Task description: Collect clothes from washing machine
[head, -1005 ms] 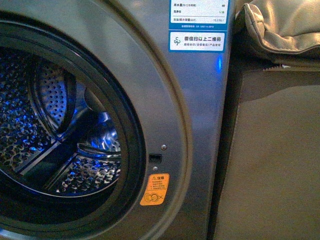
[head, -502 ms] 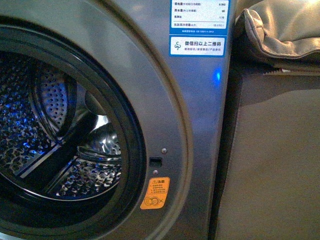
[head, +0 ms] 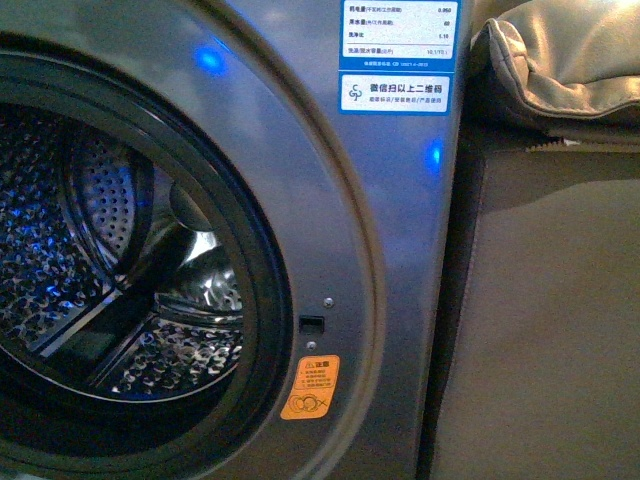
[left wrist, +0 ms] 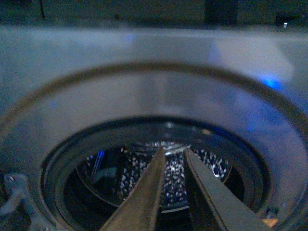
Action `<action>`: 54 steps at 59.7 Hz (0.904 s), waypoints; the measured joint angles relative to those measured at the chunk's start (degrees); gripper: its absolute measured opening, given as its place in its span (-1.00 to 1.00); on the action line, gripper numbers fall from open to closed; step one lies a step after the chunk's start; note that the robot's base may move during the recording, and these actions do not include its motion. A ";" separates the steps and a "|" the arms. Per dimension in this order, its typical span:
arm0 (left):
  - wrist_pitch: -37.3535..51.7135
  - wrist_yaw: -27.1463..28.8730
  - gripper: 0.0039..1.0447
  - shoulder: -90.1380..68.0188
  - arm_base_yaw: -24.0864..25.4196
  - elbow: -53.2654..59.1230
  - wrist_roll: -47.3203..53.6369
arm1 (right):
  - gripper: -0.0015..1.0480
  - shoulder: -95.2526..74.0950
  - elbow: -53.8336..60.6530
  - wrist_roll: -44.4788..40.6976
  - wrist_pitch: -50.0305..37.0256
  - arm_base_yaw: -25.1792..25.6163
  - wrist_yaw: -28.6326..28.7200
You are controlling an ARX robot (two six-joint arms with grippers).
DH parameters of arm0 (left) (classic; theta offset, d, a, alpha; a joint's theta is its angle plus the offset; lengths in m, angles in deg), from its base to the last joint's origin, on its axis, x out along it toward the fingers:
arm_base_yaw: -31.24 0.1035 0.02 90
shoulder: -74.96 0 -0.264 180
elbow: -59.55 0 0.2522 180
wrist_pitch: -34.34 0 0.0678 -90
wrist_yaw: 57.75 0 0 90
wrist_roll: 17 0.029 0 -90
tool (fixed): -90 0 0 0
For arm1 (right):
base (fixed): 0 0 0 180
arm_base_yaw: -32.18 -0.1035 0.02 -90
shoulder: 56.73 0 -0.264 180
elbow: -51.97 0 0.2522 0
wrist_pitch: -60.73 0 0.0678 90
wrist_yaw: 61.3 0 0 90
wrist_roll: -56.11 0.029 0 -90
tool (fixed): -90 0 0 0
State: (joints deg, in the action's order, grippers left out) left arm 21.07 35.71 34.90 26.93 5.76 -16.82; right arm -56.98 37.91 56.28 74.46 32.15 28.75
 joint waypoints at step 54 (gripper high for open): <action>10.82 -3.48 -0.94 21.81 4.20 33.27 -0.24 | -0.95 0.00 0.00 0.00 0.00 0.00 0.00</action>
State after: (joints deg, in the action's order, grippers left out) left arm 31.89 32.24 56.72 31.12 39.02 -17.06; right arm -56.98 37.91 56.28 74.46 32.15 28.75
